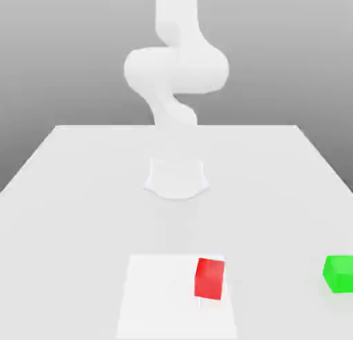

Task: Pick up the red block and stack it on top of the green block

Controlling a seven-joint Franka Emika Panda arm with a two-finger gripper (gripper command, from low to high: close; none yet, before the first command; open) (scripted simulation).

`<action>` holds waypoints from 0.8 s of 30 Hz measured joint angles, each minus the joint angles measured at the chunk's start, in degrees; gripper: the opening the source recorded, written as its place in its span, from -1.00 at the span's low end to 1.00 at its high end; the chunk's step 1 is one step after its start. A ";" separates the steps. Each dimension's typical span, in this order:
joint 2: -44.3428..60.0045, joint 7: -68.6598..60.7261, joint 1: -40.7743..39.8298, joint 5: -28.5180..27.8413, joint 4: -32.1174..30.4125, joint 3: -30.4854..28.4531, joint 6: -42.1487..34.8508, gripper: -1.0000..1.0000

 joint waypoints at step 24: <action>50.38 20.88 3.81 -3.96 -21.01 3.90 30.45 0.00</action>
